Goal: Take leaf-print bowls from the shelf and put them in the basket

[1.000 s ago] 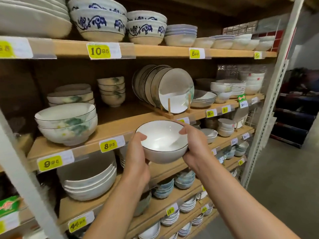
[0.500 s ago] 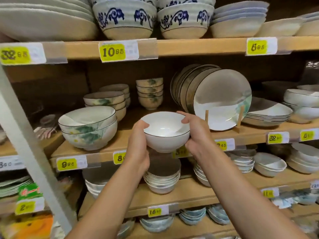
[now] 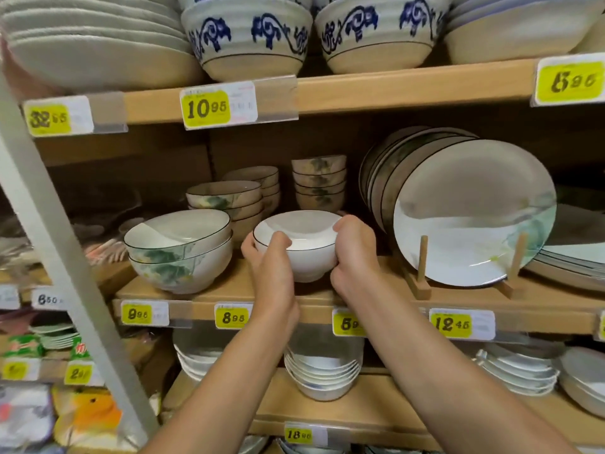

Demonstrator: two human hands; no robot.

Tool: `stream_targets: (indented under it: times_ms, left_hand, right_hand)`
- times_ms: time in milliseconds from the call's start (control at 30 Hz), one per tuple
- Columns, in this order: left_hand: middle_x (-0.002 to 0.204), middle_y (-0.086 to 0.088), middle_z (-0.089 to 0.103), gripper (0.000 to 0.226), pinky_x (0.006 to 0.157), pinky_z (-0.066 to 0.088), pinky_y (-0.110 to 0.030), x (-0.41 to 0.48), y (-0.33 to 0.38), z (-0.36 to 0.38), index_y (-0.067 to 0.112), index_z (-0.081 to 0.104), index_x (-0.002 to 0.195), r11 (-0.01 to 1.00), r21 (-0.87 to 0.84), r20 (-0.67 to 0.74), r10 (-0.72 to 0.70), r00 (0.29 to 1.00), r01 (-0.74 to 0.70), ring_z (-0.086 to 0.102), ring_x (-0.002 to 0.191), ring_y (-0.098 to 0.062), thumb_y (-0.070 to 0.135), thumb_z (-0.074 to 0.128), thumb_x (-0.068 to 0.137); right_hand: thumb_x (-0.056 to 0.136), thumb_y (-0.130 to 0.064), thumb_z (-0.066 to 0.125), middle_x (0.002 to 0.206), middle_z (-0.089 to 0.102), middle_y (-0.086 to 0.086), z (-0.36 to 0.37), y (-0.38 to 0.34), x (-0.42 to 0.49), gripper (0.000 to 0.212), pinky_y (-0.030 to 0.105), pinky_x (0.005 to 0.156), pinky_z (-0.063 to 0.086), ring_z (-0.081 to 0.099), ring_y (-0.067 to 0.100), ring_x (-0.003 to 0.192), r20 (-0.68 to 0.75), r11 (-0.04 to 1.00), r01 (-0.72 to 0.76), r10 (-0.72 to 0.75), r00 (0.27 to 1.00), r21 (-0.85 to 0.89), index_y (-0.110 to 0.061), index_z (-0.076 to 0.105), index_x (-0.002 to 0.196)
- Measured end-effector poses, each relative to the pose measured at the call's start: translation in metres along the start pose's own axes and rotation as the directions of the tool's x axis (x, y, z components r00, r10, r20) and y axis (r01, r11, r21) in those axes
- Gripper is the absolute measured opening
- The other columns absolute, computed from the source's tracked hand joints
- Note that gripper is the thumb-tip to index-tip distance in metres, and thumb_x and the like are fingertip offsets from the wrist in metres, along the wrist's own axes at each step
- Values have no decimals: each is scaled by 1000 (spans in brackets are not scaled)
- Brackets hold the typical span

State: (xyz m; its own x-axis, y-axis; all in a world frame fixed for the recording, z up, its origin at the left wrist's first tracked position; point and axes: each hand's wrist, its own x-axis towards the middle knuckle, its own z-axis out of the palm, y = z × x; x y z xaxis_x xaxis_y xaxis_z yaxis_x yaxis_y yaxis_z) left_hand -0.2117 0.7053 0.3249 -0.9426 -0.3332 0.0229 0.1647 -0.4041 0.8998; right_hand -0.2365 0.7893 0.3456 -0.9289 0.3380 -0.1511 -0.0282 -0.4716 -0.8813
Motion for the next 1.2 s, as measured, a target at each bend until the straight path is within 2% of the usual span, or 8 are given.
stream_targets:
  times_ms: [133, 233, 333, 567, 700, 800, 900, 1200]
  left_hand:
    - [109, -9, 66, 38, 83, 50, -41, 22, 12, 0, 17, 57, 115, 1000, -17, -24, -25, 999, 25, 60, 100, -30, 12, 43, 79]
    - [105, -9, 72, 44, 89, 52, -45, 37, 22, -3, 14, 64, 109, 993, -28, 64, -114, 991, 116, 66, 99, -33, 21, 46, 70]
    - [112, -15, 72, 61, 99, 47, -58, 41, 28, -2, 10, 66, 114, 988, 20, 167, -157, 973, 156, 65, 107, -40, 24, 47, 57]
    - [106, -9, 72, 37, 79, 56, -41, 50, 19, -2, 14, 62, 114, 987, -71, 213, -129, 969, 147, 67, 102, -27, 36, 50, 87]
    - [108, -7, 70, 46, 67, 59, -33, 42, 1, 3, 21, 47, 126, 999, 21, 256, -50, 965, 46, 73, 89, -17, 38, 62, 85]
    - [103, -8, 74, 37, 73, 56, -35, 60, 12, 0, 19, 60, 114, 984, 54, 199, -176, 964, 168, 71, 89, -22, 40, 50, 86]
    - [95, -6, 74, 33, 81, 54, -39, 74, 17, -6, 21, 63, 104, 984, 72, 161, -175, 971, 166, 69, 87, -21, 41, 44, 85]
    - [81, -8, 76, 51, 86, 53, -54, 101, 28, -15, 22, 67, 91, 933, -73, 284, -319, 904, 352, 67, 95, -35, 51, 26, 94]
  right_hand:
    - [82, -15, 51, 104, 63, 8, -1, 4, 14, 17, 38, 79, 55, 61, 23, 95, 124, 974, 175, -157, 980, -142, -25, 58, 94]
    - [77, -17, 56, 116, 66, 14, -7, -12, 25, 39, 49, 100, 48, 62, 30, 108, 267, 997, 38, -17, 963, -74, -13, 61, 116]
    - [78, -13, 51, 111, 70, 19, -13, -22, 33, 41, 47, 96, 51, 66, 34, 104, 352, 994, -102, 82, 932, 37, -3, 62, 116]
    - [80, -11, 50, 109, 66, 19, 2, -16, 37, 30, 46, 84, 57, 66, 33, 97, 162, 994, -46, 29, 986, 99, -9, 59, 108]
    - [85, -34, 52, 105, 67, 14, 15, -4, 29, 39, 36, 64, 59, 69, 27, 89, 29, 997, 71, -71, 997, -12, -15, 54, 119]
    - [80, -50, 52, 113, 62, 9, 8, 13, 18, 50, 44, 85, 57, 64, 24, 100, 70, 980, 172, -165, 984, -97, -22, 51, 121]
    - [94, -37, 48, 105, 63, 2, -1, 10, 13, 10, 43, 94, 52, 60, 16, 100, 118, 980, 187, -177, 977, -75, -32, 57, 93]
    - [89, -16, 57, 102, 70, -16, -7, 21, 6, 25, 27, 83, 56, 64, -1, 100, 110, 856, 506, -496, 862, -106, -30, 70, 105]
